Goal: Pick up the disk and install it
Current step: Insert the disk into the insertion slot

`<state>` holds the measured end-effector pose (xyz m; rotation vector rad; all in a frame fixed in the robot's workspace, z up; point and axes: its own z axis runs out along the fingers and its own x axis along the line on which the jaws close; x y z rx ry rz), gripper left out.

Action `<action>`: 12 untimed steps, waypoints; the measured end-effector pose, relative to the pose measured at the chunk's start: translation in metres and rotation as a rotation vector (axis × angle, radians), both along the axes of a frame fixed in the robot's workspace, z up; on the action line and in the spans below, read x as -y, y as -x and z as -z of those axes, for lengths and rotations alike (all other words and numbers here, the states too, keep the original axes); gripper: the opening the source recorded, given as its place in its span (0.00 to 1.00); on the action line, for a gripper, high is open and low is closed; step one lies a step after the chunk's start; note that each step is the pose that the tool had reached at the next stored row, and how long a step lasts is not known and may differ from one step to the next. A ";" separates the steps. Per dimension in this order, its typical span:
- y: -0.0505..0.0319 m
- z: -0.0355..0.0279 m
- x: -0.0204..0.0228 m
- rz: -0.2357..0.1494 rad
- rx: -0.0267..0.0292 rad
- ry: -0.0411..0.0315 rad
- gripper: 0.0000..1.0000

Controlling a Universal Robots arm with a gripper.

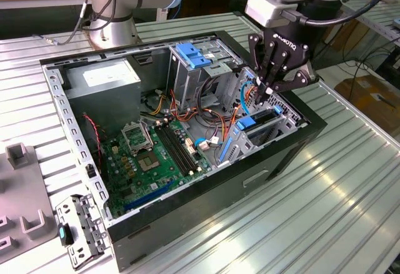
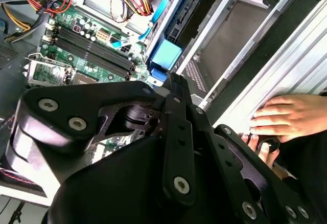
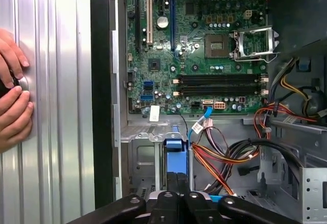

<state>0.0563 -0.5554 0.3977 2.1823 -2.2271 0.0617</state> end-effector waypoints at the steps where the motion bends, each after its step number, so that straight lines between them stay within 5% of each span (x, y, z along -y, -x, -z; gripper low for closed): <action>1: 0.0000 0.0019 0.0006 0.000 0.0000 0.0001 0.11; 6: 0.0000 0.0172 0.0043 0.000 0.0000 -0.0004 0.11; 12: 0.0000 0.0173 0.0043 0.000 0.0000 -0.0029 0.11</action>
